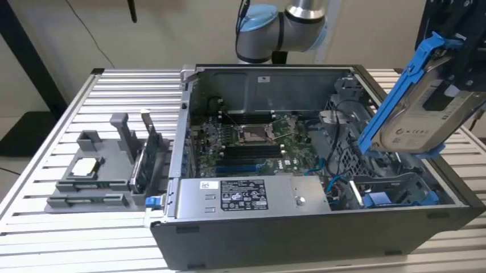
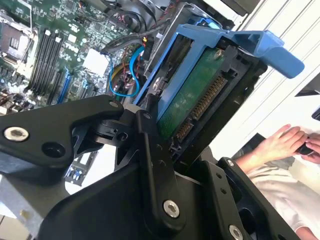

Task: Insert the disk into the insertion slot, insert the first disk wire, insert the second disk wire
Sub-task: 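Insert the disk into the insertion slot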

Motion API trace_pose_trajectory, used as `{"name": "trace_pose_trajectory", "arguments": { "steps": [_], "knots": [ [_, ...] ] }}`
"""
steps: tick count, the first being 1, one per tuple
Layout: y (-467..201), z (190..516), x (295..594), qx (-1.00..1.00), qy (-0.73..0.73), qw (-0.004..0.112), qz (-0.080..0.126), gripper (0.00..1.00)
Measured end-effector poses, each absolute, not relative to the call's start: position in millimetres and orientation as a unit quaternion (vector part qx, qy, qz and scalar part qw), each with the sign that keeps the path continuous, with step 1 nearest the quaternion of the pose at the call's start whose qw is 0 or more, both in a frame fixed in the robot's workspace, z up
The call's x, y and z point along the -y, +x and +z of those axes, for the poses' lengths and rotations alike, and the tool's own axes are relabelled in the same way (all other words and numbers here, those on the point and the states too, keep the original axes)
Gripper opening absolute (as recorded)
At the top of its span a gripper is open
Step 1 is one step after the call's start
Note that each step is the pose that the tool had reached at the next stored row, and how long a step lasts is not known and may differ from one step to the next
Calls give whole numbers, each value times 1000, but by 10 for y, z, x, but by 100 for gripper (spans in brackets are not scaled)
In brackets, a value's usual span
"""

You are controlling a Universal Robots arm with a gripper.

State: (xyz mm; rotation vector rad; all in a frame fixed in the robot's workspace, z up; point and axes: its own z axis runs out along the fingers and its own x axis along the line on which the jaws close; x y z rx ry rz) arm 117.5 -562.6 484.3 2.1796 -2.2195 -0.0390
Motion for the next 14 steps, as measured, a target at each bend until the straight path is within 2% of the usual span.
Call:
{"name": "trace_pose_trajectory", "arguments": {
  "steps": [14],
  "knots": [
    [1175,4776,5627,713,700,16,-12,33]
  ]
}}
